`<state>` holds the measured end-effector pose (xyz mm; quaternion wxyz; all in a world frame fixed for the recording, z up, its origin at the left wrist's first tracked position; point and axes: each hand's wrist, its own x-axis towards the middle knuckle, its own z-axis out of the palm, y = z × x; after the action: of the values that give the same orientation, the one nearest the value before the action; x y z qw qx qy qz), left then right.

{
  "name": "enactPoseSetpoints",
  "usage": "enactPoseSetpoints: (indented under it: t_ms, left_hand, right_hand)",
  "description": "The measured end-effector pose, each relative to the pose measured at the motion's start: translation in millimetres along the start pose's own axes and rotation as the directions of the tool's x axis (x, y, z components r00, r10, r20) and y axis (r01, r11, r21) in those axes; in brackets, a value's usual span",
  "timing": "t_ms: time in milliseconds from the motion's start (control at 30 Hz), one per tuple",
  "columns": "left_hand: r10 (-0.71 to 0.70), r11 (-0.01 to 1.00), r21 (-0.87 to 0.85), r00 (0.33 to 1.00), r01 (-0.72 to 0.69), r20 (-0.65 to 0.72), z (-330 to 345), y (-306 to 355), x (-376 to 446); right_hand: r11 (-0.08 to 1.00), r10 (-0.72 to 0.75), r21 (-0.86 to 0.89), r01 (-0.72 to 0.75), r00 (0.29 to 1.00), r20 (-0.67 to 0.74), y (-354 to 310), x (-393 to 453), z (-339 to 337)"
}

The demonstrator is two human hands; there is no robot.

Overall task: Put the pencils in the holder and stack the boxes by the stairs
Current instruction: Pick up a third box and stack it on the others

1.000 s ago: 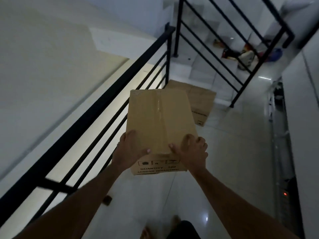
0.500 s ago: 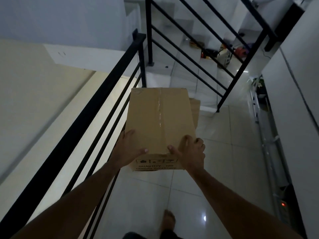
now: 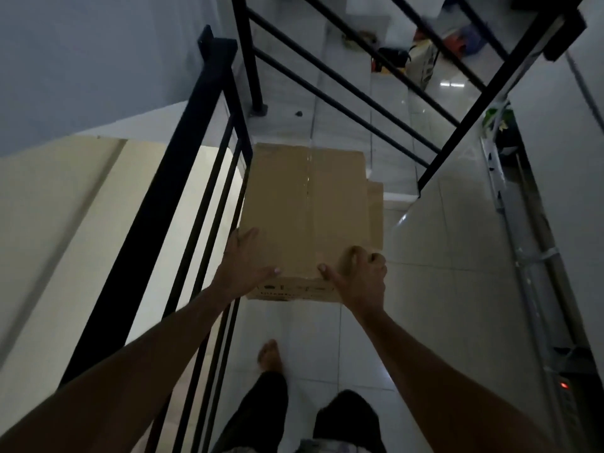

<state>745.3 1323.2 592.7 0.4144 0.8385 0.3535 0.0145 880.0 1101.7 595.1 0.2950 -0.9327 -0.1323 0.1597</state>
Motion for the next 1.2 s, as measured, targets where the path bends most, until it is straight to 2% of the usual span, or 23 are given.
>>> enactPoseSetpoints:
  t_ms: [200,433,567,667,800,933,1100,1200]
  left_hand:
    - [-0.001,0.987,0.159,1.000,0.001,-0.002,-1.3,-14.5,93.0]
    - [-0.051,0.997,0.056,0.999,0.051,-0.018,14.7,-44.4,195.5]
    - [-0.100,0.992,0.075,0.995,0.100,-0.010,26.8,-71.2,254.9]
    - [-0.123,0.988,0.095,0.992,0.125,-0.029,35.2,-84.0,287.4]
    - [-0.058,0.976,0.206,0.997,0.066,-0.043,46.6,-108.7,315.2]
    - [-0.023,0.952,0.307,1.000,0.016,0.019,55.2,-131.8,321.4]
    - [0.137,0.886,0.444,0.990,-0.135,0.029,62.9,-127.9,315.1]
    - [0.187,0.800,0.556,0.974,-0.226,0.128,74.5,-128.0,315.8]
  right_hand:
    - [0.999,0.037,0.024,-0.038,0.999,0.039,-22.7,78.9,35.4]
    - [1.000,-0.017,0.014,0.015,0.995,0.096,-28.2,182.7,90.6]
    - [0.999,-0.039,0.026,0.037,0.995,0.095,-24.2,233.8,133.8]
    - [0.994,-0.048,0.103,0.037,0.994,0.102,-19.3,256.3,163.5]
    - [0.989,-0.069,0.136,0.049,0.987,0.147,-9.8,274.0,193.3]
    - [0.988,-0.144,0.082,0.128,0.960,0.240,-0.4,279.3,209.6]
    - [0.993,-0.113,0.065,0.103,0.977,0.182,-6.1,288.0,217.4]
    - [0.992,-0.095,0.102,0.080,0.984,0.152,-18.9,295.0,222.0]
